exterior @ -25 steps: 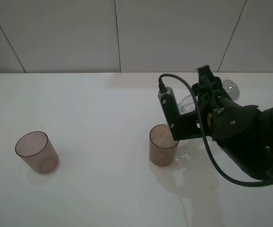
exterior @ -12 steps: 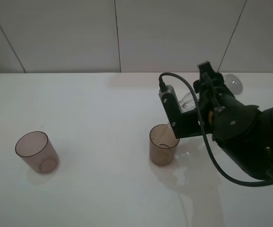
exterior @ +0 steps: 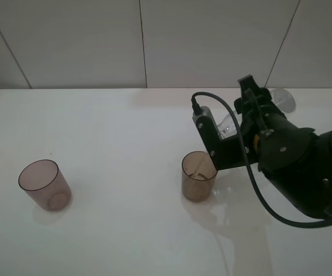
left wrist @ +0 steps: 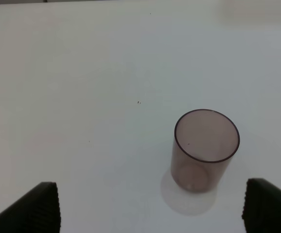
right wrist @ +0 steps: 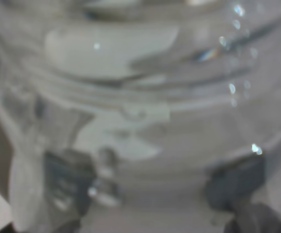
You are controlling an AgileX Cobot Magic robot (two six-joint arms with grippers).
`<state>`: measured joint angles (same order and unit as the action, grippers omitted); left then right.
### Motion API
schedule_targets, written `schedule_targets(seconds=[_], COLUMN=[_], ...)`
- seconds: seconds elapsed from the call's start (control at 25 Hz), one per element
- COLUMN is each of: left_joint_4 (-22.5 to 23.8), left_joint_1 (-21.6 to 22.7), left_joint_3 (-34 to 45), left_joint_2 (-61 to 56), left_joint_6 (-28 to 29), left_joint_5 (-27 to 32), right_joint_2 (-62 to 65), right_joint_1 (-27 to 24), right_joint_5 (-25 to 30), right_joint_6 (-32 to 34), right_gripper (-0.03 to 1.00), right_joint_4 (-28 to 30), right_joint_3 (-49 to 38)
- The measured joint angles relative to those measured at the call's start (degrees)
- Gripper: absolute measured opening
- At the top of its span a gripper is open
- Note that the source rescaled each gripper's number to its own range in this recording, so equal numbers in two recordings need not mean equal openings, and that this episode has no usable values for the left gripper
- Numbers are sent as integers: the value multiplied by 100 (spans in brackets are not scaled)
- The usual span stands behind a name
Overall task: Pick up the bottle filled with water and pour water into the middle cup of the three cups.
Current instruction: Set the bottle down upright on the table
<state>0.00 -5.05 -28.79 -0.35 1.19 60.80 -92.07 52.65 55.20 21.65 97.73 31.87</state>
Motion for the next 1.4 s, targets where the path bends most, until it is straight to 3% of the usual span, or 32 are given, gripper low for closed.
schedule_targets(seconds=[1.4], left_joint_4=[0], left_joint_1=[0], left_joint_3=[0], left_joint_2=[0], left_joint_6=[0], left_joint_5=[0], right_joint_2=[0], right_joint_1=[0], right_joint_5=[251], right_joint_6=[-322], right_gripper=[1], right_joint_4=[120], right_joint_3=[0])
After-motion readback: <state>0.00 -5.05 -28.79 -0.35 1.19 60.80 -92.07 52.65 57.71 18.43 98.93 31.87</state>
